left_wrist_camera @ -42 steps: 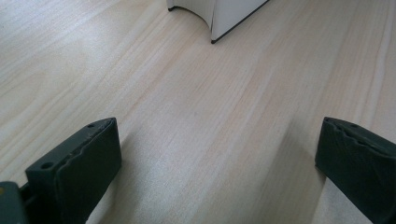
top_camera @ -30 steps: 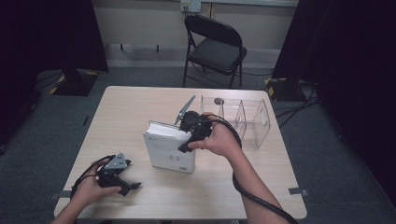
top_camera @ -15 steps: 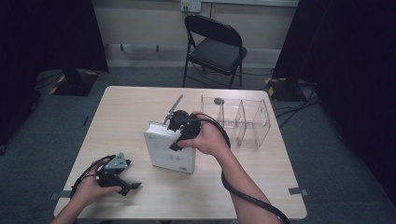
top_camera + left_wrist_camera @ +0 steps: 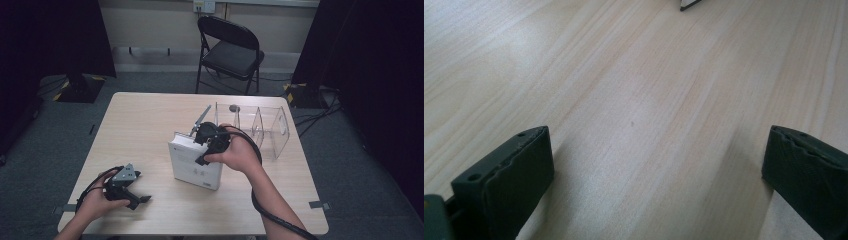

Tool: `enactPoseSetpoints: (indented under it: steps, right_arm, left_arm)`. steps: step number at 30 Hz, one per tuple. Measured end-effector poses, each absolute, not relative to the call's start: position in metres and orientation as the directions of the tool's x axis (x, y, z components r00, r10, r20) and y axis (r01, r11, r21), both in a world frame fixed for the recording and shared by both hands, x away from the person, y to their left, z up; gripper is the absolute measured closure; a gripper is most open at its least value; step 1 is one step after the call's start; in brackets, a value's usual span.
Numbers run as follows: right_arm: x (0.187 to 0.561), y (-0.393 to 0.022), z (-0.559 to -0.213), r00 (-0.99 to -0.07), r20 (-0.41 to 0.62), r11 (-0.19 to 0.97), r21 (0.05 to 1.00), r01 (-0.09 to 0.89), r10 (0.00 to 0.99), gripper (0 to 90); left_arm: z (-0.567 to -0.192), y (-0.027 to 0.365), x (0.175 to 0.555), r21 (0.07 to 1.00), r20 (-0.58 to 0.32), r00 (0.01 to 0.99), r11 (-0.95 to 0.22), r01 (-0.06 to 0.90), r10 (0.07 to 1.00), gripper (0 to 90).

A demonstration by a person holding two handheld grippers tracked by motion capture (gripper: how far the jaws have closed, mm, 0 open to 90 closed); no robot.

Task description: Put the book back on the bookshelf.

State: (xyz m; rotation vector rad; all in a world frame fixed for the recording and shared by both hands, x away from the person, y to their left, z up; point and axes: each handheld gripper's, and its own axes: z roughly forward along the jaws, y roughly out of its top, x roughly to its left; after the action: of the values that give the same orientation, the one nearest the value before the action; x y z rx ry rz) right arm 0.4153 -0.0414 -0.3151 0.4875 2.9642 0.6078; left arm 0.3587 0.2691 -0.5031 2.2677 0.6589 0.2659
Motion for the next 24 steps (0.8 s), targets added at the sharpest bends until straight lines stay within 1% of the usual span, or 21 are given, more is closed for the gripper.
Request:
enactPoseSetpoints:
  steps: [3,6,15,17,20,24]
  right_arm:
    - [0.415,-0.041,-0.315,-0.944,-0.011,0.870,0.392,0.298,0.329,50.1]
    - [0.416,-0.039,-0.315,-0.949,-0.023,0.883,0.375,0.282,0.314,49.2]
    - [0.422,-0.032,-0.322,-0.950,-0.018,0.880,0.382,0.282,0.313,43.9]
    - [0.423,-0.026,-0.325,-0.954,-0.040,0.893,0.367,0.261,0.296,42.0]
    - [0.424,-0.023,-0.325,-0.953,-0.057,0.898,0.358,0.258,0.297,41.6]
    - [0.428,-0.025,-0.327,-0.949,-0.043,0.882,0.385,0.272,0.312,40.5]
  left_arm:
    - [-0.503,0.269,0.359,0.714,-0.015,0.850,-0.590,0.377,0.526,0.0]
    - [-0.503,0.269,0.359,0.712,-0.010,0.851,-0.593,0.375,0.526,0.0]
    - [-0.503,0.269,0.360,0.713,-0.008,0.853,-0.595,0.371,0.522,0.0]
    - [-0.503,0.269,0.360,0.713,-0.007,0.854,-0.596,0.370,0.521,0.0]
    - [-0.503,0.269,0.360,0.714,-0.009,0.854,-0.595,0.370,0.520,0.0]
    - [-0.503,0.269,0.360,0.714,-0.010,0.854,-0.594,0.371,0.520,0.0]
